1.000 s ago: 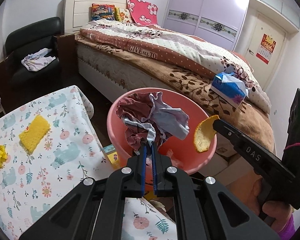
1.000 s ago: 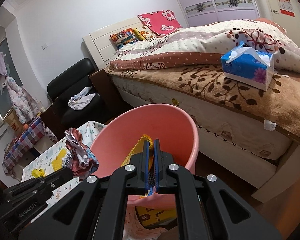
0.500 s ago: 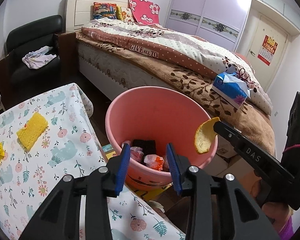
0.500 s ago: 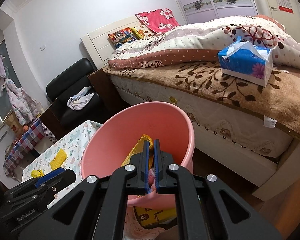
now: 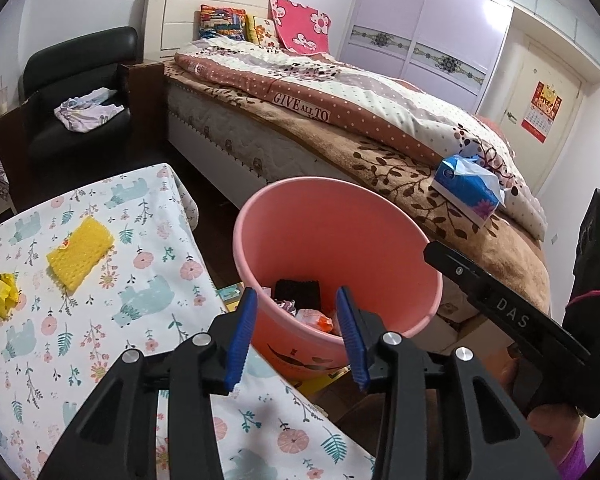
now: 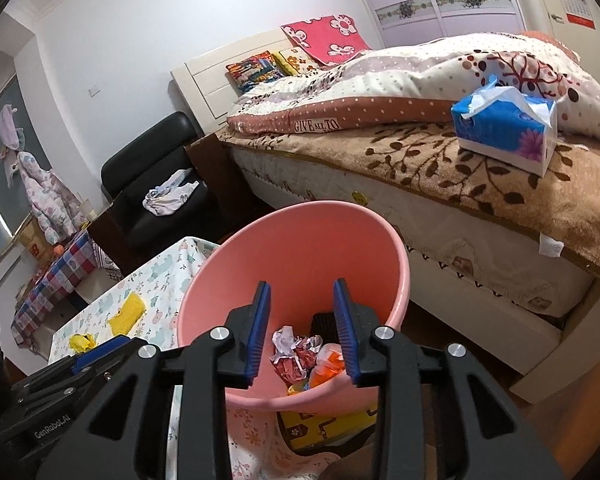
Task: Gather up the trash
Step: 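Open both tools to drop the wrapper and peel into the bucket, then move both tools back over the table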
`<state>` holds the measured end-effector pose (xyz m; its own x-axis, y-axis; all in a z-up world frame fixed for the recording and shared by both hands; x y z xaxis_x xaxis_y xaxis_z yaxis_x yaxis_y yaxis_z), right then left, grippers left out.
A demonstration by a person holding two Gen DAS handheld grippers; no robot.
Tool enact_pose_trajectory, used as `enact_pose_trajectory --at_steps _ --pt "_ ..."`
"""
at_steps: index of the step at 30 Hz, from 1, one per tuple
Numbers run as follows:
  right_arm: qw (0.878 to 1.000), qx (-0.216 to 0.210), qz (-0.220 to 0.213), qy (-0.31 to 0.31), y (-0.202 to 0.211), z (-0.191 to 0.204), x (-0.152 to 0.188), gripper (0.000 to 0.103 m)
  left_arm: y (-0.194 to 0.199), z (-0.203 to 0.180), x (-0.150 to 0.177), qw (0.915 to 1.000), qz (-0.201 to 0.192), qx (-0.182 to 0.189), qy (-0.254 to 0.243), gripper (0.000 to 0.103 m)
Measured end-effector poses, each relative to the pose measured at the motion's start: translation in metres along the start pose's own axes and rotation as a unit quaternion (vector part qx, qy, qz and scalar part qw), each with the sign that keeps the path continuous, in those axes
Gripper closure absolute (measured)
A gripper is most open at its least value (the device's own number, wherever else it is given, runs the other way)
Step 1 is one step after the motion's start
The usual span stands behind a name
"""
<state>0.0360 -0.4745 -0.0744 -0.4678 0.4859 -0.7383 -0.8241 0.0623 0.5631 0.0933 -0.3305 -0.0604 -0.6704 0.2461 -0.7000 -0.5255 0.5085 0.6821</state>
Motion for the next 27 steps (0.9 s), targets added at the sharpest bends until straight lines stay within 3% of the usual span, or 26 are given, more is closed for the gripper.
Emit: enact_pose_trajectory --at_steps 14,27 --pt "0.999 -0.022 -0.003 0.035 0.011 0.045 0.005 0.070 0.035 0.045 0.005 0.9983 -0.019 -0.042 0.037 0.063" --pt "0.995 -0.054 0.009 0.082 0.016 0.112 0.031 0.070 0.071 0.115 0.020 0.9904 -0.030 -0.089 0.101 0.063"
Point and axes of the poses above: each gripper's, at about its wrist camera, not at the fingertips, and y roughly against the way its jaws point, z to its left, x to its underside, the point moved 7 cm from there along -y, roughly the way its jaws point, and after that the axes turned 1 degree about z, right-handed, at the moved point
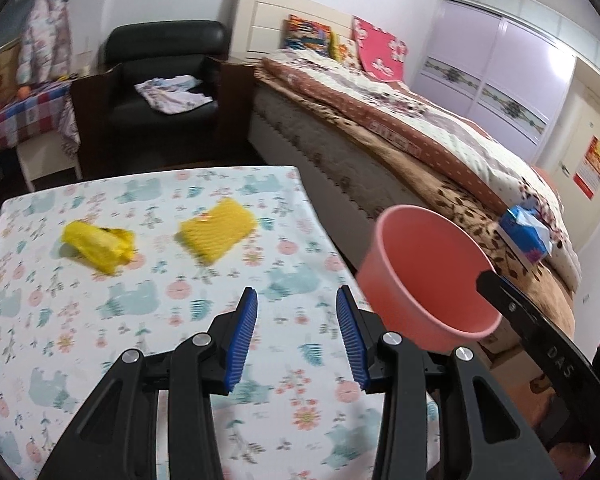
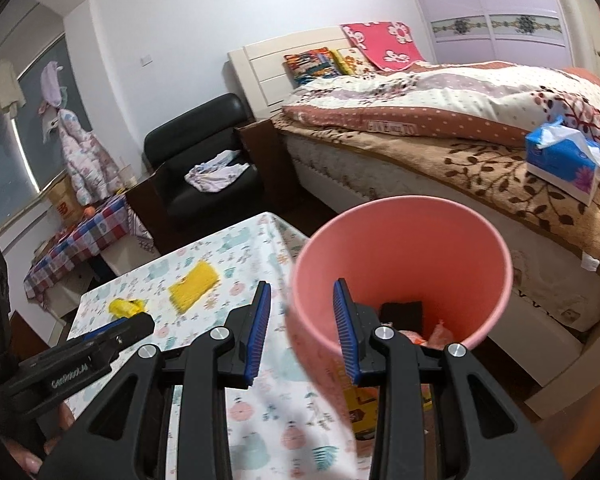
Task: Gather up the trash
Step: 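Move both tools back over the table, then grasp the yellow plastic bag with the left tool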
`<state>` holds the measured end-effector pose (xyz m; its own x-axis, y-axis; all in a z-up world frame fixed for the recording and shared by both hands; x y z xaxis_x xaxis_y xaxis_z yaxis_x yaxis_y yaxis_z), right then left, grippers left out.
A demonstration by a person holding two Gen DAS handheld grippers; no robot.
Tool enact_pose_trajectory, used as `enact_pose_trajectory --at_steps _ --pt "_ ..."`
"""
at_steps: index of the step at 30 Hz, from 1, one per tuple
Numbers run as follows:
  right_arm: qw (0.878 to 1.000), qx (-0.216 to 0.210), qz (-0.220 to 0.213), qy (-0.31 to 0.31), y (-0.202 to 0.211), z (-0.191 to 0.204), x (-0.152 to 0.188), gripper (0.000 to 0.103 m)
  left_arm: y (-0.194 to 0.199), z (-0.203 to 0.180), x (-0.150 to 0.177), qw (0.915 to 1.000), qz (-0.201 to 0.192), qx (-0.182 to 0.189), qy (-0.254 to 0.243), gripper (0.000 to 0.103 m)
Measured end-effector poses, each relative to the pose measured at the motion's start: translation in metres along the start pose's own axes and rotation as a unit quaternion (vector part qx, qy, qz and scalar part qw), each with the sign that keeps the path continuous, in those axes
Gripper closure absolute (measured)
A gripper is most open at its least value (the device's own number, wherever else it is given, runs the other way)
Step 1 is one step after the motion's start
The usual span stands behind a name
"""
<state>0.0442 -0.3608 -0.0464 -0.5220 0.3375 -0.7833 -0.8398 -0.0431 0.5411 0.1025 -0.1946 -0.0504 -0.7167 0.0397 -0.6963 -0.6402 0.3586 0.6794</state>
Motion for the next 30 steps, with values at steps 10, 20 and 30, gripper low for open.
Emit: enact_pose_trajectory --at_steps 10,20,30 --pt "0.999 -0.024 0.016 0.028 -0.012 0.042 0.012 0.070 0.015 0.085 -0.003 0.9955 -0.014 -0.042 0.084 0.057" --pt "0.997 -0.048 0.048 0.044 -0.038 0.077 0.029 0.070 0.016 0.163 0.000 0.9849 -0.014 -0.095 0.144 0.056" --pt "0.994 -0.070 0.073 0.041 -0.062 0.091 0.039 0.070 -0.011 0.205 -0.001 0.9755 0.011 -0.122 0.182 0.056"
Point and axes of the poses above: each gripper's, at about its wrist camera, not at the fingertips, and y roughly against the way its jaws point, z to its left, x to its underside, the point moved 7 cm from there along -y, roughly the way its jaws point, and after that the axes turned 1 degree about z, right-handed, at the moved point
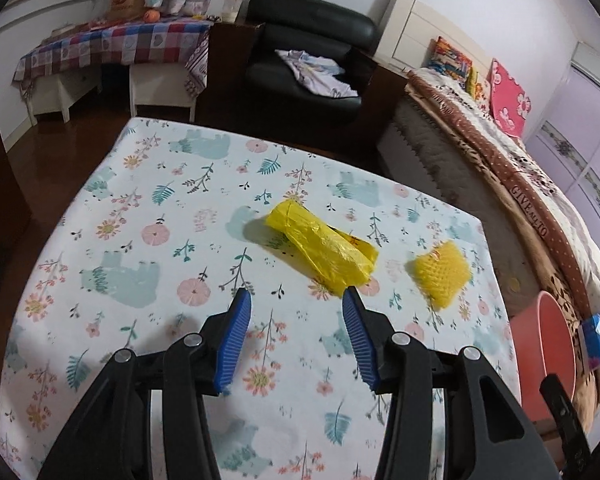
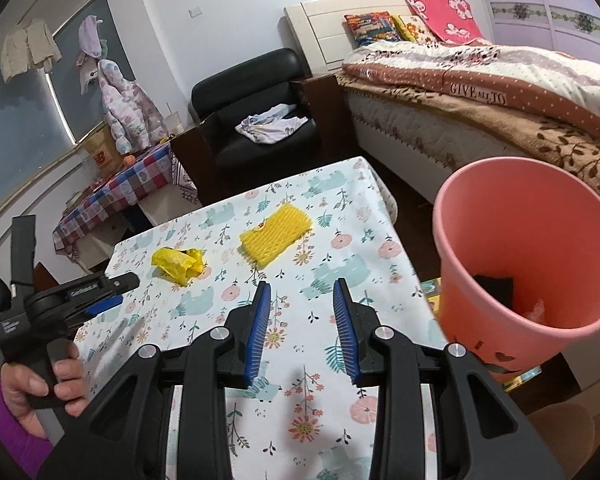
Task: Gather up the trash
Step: 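Grasp the yellow plastic bag with the left tool, then grasp the yellow mesh sleeve with the right tool while the left tool holds the bag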
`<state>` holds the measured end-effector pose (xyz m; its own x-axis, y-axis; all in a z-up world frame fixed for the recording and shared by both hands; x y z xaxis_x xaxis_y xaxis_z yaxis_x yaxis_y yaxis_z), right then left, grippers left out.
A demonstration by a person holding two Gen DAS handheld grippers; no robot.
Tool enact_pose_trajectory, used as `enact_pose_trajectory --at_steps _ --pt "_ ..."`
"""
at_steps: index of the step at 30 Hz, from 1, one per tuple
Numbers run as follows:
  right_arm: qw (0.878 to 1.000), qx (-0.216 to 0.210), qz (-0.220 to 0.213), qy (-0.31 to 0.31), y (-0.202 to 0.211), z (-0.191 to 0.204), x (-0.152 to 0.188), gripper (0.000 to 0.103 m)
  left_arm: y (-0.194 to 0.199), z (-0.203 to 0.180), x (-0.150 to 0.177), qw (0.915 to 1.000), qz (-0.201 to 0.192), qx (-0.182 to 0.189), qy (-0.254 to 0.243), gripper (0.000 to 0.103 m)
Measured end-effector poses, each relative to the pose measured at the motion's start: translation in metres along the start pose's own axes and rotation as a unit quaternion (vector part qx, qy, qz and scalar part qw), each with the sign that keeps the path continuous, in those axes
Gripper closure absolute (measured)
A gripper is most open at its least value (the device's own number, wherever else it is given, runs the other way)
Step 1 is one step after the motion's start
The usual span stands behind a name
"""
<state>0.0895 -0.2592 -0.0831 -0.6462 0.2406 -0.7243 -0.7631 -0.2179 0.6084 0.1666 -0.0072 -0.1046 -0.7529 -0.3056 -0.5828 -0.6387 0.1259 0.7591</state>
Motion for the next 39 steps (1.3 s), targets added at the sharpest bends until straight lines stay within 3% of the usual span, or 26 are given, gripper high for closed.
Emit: enact_pose_trajectory --at_steps 6,17,18,21,24,31,39 --pt "1.000 -0.005 0.004 -0.007 -0.012 -0.003 -0.005 0.070 -0.020 -0.015 -0.020 0.9999 0.001 0.004 0.012 0.050" --pt "1.000 -0.012 0.027 -0.006 -0.037 0.000 -0.008 0.070 -0.074 -0.021 -0.030 0.9974 0.033 -0.052 0.039 0.049" --pt "0.999 -0.014 0.031 -0.003 -0.040 0.003 -0.008 0.070 -0.076 -0.021 -0.030 0.9973 0.032 -0.054 0.038 0.051" --pt "0.999 -0.018 0.036 0.002 -0.049 0.011 -0.011 0.070 -0.078 -0.024 -0.031 0.9983 0.023 -0.048 0.024 0.073" --pt "0.999 -0.024 0.044 0.004 -0.059 0.019 -0.014 0.070 -0.075 -0.020 -0.032 0.9985 0.016 -0.047 0.022 0.082" --pt "0.998 -0.026 0.066 -0.005 -0.093 0.036 -0.017 0.070 -0.049 -0.003 -0.026 0.9992 0.011 -0.005 0.038 0.084" --pt "0.996 0.037 0.074 -0.035 -0.136 0.033 -0.026 0.070 -0.015 0.005 -0.017 0.9999 -0.013 0.011 0.000 0.084"
Point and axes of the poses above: each gripper's, at about its wrist camera, not at the fingertips, and y roughly against the way its jaws point, z to its left, x to its underside, the point moved 7 cm from there along -y, roughly the way its jaws point, and after that the axes turned 1 degree about z, right-handed, at the moved point
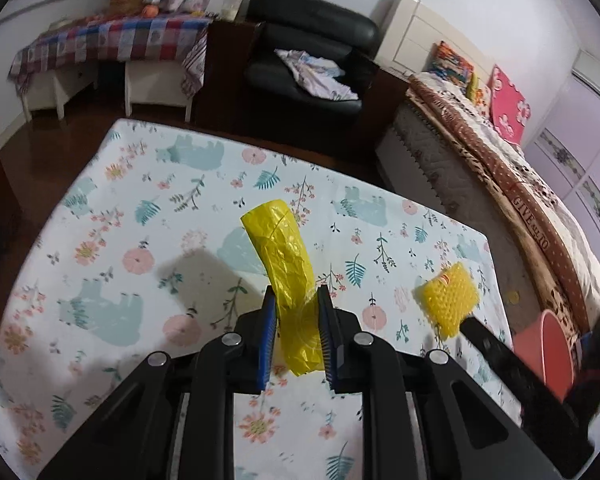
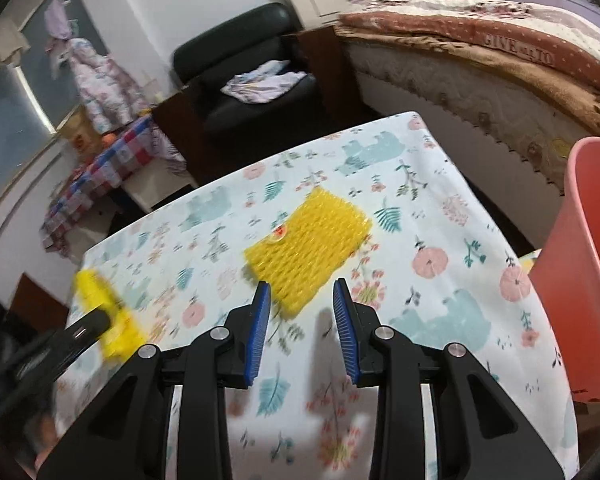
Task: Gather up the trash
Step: 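Grasp the yellow mesh sleeve with the right tool while the left tool holds the bag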
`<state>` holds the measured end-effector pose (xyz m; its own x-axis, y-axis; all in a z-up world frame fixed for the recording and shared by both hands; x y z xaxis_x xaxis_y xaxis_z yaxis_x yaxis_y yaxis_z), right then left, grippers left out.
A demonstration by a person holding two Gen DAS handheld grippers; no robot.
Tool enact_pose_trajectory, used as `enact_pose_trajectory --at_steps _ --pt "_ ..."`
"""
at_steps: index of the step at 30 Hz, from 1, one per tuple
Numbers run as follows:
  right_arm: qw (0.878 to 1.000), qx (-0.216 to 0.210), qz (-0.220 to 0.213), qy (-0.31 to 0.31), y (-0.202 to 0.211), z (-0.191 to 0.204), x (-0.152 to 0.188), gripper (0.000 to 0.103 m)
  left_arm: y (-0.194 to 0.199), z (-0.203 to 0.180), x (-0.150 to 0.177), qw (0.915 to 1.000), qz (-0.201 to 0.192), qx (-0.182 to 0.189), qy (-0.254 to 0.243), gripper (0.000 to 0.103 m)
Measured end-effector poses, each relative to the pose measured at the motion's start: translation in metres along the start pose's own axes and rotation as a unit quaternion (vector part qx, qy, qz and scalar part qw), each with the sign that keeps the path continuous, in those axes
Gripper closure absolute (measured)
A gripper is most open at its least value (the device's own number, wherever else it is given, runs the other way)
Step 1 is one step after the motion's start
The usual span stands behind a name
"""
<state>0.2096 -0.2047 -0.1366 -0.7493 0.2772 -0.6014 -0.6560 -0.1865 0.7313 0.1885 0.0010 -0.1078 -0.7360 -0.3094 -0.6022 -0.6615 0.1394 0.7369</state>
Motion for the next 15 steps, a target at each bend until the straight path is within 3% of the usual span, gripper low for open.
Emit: enact_pose_trajectory --at_steps 8,13,15 --pt "0.999 0.035 0.005 0.011 -0.020 0.008 -0.005 0.069 0.013 0.001 0.007 0.9997 -0.008 0.015 -0.018 0.084" --pt "0.999 0.016 0.012 0.028 -0.019 0.018 0.001 0.070 0.015 0.003 0.015 0.9997 -0.002 0.018 -0.018 0.084" --pt "0.999 0.007 0.010 0.036 -0.016 0.023 0.003 0.076 0.016 0.003 0.016 0.9997 -0.001 0.018 -0.017 0.084"
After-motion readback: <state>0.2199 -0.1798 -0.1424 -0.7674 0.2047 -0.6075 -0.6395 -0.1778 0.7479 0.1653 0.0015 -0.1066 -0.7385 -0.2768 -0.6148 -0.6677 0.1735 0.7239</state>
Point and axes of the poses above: each gripper's, at about its wrist camera, not at the fingertips, and y roughly against the way its jaws point, z to its left, x to its underside, the point moved 7 cm from there along -y, roughly the way its jaws point, and after that the axes turned 1 degree about z, right-handed, at the moved point
